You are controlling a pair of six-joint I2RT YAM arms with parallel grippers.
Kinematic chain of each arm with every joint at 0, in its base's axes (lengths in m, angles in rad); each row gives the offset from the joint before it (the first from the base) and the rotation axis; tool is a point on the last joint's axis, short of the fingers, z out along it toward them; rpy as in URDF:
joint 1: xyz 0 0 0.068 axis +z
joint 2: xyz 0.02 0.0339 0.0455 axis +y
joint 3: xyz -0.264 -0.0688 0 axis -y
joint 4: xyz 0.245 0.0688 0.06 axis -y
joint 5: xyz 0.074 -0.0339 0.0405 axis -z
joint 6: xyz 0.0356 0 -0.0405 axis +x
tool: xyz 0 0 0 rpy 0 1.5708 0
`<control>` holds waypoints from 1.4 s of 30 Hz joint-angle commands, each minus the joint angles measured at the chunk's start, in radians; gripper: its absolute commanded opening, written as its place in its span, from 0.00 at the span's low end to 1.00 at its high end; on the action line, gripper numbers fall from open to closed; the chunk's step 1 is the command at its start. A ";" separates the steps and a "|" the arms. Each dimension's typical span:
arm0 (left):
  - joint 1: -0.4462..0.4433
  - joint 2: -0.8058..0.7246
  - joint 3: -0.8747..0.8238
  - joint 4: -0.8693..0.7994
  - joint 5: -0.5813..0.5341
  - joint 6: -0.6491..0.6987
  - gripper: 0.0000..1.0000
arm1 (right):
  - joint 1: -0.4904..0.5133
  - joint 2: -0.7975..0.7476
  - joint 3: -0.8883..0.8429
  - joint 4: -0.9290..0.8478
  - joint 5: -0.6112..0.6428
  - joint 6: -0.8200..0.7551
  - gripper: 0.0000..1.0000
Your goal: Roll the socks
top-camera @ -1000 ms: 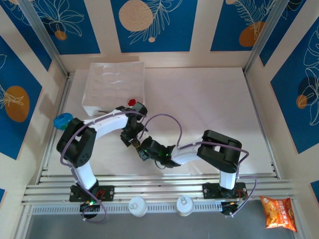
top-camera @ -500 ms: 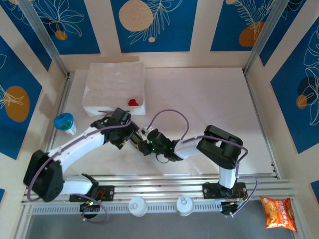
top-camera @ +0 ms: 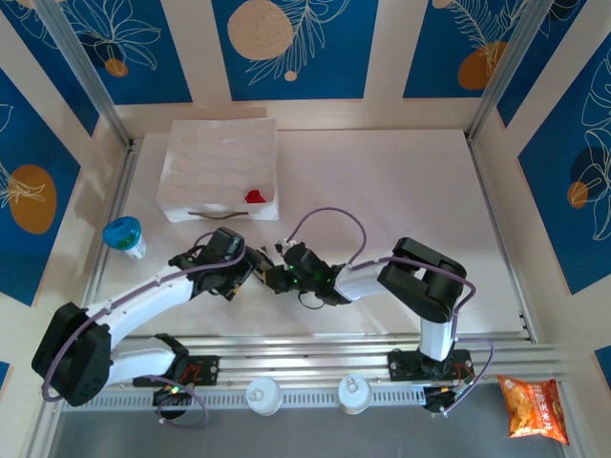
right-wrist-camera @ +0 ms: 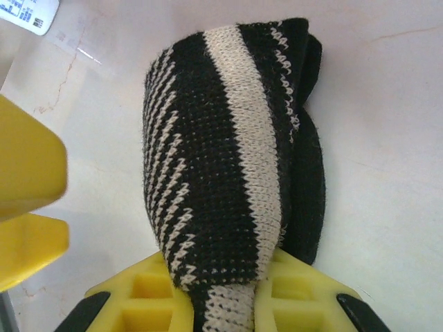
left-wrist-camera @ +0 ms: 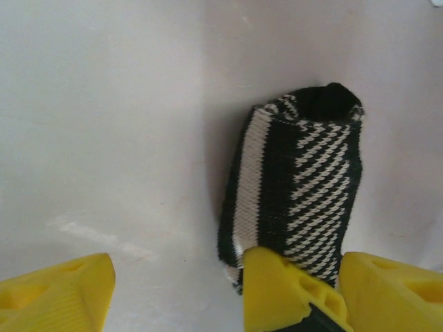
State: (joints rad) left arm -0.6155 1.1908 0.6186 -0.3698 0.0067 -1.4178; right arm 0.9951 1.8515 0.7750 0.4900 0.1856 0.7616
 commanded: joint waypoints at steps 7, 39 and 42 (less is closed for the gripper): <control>-0.068 0.151 -0.054 0.223 0.012 -0.064 0.77 | -0.026 0.086 -0.072 -0.338 -0.015 0.091 0.00; -0.008 0.464 -0.035 0.437 0.054 -0.031 0.74 | -0.080 0.046 -0.138 -0.268 -0.064 0.208 0.00; 0.002 0.485 0.001 0.417 0.096 0.005 0.74 | -0.082 0.045 -0.143 -0.259 -0.069 0.211 0.00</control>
State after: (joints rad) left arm -0.6334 1.5585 0.6338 0.1196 0.0944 -1.4715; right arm 0.9092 1.8290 0.7136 0.5385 0.1669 0.9463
